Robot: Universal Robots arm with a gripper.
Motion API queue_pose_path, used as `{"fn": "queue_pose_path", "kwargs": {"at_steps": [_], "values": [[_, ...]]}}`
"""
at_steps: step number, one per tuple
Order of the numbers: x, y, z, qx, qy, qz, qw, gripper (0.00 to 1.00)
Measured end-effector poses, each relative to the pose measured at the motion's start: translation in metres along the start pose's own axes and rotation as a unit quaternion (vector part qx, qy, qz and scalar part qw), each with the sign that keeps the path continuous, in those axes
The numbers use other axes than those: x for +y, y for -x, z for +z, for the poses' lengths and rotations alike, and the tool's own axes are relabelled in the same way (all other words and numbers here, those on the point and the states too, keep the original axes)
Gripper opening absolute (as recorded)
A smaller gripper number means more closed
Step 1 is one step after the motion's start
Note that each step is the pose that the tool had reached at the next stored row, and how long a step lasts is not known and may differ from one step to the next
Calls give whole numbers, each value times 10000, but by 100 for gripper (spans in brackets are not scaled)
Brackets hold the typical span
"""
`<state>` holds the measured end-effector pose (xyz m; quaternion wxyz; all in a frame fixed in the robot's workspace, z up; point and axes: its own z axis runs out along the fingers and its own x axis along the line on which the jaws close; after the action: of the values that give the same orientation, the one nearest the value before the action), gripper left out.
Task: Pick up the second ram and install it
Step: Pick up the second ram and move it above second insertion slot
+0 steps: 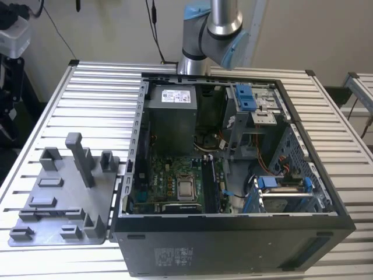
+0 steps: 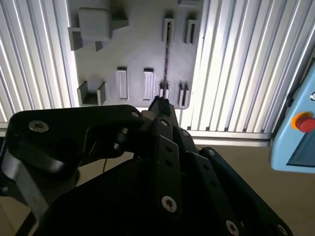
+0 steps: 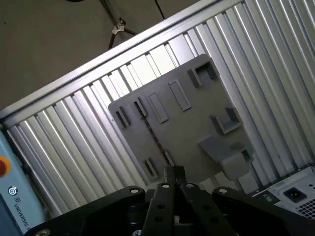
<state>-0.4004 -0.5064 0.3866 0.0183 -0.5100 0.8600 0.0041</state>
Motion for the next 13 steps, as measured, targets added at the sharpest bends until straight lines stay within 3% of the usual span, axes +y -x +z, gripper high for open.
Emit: {"fn": "queue_pose_path", "kwargs": {"at_steps": [7,13], "values": [[1,-2,4,-1,34,-386,9992,11],[1,-1,5,32,118,-753,9971,11]]}}
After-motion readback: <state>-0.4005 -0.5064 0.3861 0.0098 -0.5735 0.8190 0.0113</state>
